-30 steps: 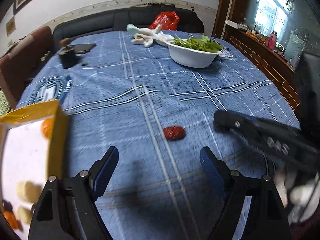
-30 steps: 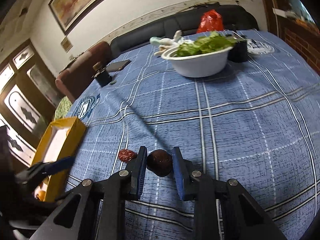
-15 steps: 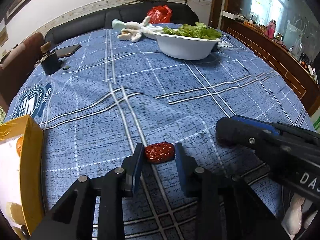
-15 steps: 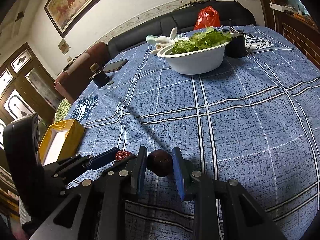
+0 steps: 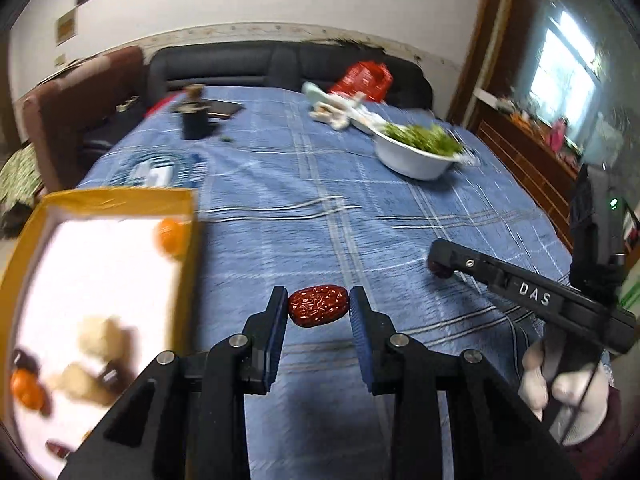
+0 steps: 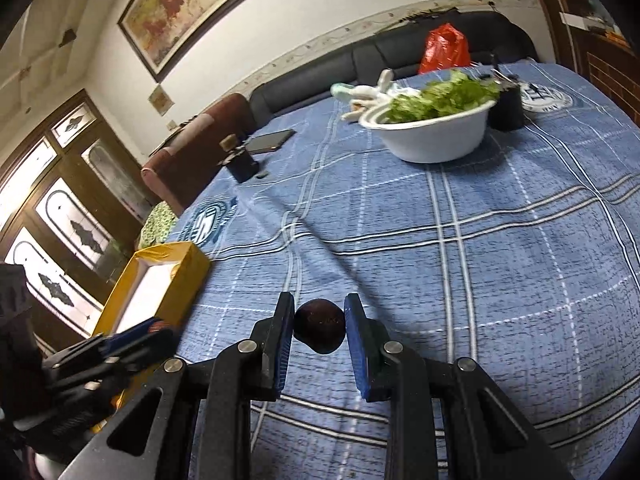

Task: Organize fruits
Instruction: 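Carry the plum and date over the tray and open both grippers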

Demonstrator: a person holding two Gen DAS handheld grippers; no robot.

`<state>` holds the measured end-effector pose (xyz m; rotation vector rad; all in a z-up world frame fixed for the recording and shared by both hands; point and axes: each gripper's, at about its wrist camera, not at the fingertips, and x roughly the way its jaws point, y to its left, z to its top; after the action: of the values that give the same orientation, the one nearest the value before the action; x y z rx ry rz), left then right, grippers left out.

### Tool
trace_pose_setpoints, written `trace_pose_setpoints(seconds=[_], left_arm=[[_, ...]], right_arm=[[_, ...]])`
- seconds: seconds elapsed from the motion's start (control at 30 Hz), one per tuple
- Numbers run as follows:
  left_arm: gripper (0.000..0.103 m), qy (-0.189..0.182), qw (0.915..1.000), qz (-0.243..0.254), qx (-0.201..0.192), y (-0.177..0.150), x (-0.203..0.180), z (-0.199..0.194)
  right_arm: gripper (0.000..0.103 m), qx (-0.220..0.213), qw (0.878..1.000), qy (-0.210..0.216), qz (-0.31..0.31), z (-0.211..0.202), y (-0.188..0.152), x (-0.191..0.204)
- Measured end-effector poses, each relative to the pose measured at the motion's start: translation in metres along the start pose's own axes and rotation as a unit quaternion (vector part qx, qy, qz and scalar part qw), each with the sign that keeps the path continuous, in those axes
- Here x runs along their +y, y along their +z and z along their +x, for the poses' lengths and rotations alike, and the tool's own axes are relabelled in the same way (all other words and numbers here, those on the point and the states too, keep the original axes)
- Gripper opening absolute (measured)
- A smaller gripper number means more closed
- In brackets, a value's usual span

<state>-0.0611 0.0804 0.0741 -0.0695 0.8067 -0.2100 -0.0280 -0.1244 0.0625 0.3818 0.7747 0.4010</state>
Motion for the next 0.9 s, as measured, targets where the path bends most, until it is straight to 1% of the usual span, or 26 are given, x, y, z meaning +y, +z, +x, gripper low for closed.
trace_pose_setpoints(seconds=[0.07, 0.13, 0.23, 0.33, 0.47, 0.63, 0.77, 0.9], left_arm=[[0.030, 0.012, 0.9996, -0.025, -0.010, -0.008, 0.021, -0.020], [0.030, 0.023, 0.9982, -0.052, -0.020, -0.015, 0.042, -0.037], [0.030, 0.050, 0.9931, -0.100, -0.035, -0.027, 0.080, -0.061], [0.031, 0.074, 0.9876, -0.131, -0.045, -0.041, 0.109, -0.080], [0.031, 0.105, 0.9814, -0.153, -0.051, -0.055, 0.138, -0.095], [0.031, 0.108, 0.9768, -0.179, -0.047, -0.072, 0.164, -0.100], [0.031, 0.105, 0.9752, -0.190, -0.043, -0.082, 0.176, -0.101], [0.031, 0.097, 0.9750, -0.196, -0.040, -0.083, 0.182, -0.097]], right_arm=[[0.029, -0.001, 1.000, 0.010, -0.008, 0.001, -0.002, 0.006], [0.029, 0.003, 0.999, 0.031, -0.010, 0.003, -0.003, 0.011], [0.029, 0.009, 0.998, 0.057, -0.013, 0.006, -0.008, 0.020], [0.029, 0.016, 0.998, 0.066, -0.018, 0.008, -0.013, 0.030], [0.029, 0.029, 0.997, 0.069, -0.028, 0.008, -0.024, 0.055], [0.029, 0.057, 0.993, 0.080, -0.061, 0.018, -0.039, 0.099], [0.029, 0.078, 0.988, 0.091, -0.093, 0.031, -0.046, 0.138], [0.029, 0.091, 0.983, 0.101, -0.124, 0.044, -0.051, 0.175]])
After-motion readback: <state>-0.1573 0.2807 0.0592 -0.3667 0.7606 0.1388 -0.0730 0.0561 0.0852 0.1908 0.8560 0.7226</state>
